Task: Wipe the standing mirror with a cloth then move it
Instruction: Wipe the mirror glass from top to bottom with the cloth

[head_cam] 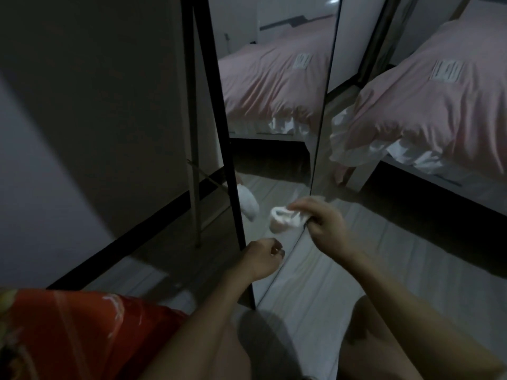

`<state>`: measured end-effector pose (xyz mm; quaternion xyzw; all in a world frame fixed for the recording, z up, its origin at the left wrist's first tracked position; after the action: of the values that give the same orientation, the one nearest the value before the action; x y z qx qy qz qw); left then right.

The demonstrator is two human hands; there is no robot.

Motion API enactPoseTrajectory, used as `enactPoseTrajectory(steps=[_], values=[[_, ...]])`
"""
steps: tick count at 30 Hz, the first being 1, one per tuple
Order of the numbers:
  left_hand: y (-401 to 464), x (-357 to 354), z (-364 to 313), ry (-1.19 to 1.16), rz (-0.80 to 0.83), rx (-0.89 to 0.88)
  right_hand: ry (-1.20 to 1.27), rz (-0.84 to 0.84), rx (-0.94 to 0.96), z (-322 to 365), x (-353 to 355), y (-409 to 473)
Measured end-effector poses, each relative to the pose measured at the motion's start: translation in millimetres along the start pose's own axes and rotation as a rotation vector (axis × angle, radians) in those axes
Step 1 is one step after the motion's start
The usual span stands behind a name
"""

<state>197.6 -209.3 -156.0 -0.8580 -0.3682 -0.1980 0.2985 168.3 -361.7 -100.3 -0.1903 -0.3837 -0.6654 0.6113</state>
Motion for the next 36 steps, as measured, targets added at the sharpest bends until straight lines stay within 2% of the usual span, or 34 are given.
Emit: enactPoseTrajectory(steps=[3,5,7,9,11,14,17,20,22,25,27,29,32,34,36], values=[[-4,14,3,-0.003,0.012,0.034,0.017,-0.239,-0.154,-1,7,19],[-8,25,6,0.072,0.078,0.110,0.073,-0.399,-0.209,6,17,36],[-10,35,12,0.196,0.121,0.211,0.104,-0.527,-0.173,23,25,53],[-12,45,18,0.279,0.104,0.310,0.134,-0.567,-0.056,42,25,68],[-14,56,22,0.281,0.030,0.338,0.211,-0.499,0.049,56,15,76],[-21,70,16,0.083,-0.177,0.284,0.220,-0.322,0.071,44,-22,62],[-28,75,6,-0.170,-0.494,0.190,0.085,-0.071,-0.043,5,-61,24],[-39,75,-6,-0.448,-0.748,0.049,0.058,0.262,-0.329,-11,-71,2],[-46,77,-14,-0.578,-0.820,-0.077,0.160,0.203,-0.456,-10,-63,2],[-47,84,-22,-0.503,-0.900,-0.263,0.204,-0.123,-0.448,10,-35,18],[-40,87,-25,-0.435,-0.907,-0.337,0.231,-0.314,-0.349,33,-17,34],[-34,88,-29,-0.473,-0.867,-0.347,0.215,-0.436,-0.112,57,-7,49],[-32,86,-29,-0.557,-0.810,-0.377,0.151,-0.386,0.195,71,-22,53],[-32,83,-25,-0.552,-0.770,-0.391,0.095,-0.281,0.236,58,-48,40],[-32,82,-23,-0.547,-0.752,-0.395,0.026,-0.152,0.182,32,-74,17]])
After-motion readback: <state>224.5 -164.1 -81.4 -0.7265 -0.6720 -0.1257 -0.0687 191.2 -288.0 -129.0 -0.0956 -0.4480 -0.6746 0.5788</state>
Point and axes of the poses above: each hand's wrist, its own y-axis towards the middle knuckle, its own x-axis out of the back of the hand, z = x × y, the point moved 1 cm from there along y, towards the middle knuckle, and after that the axes turned 5 degrees about z, right-handed, at the moved point
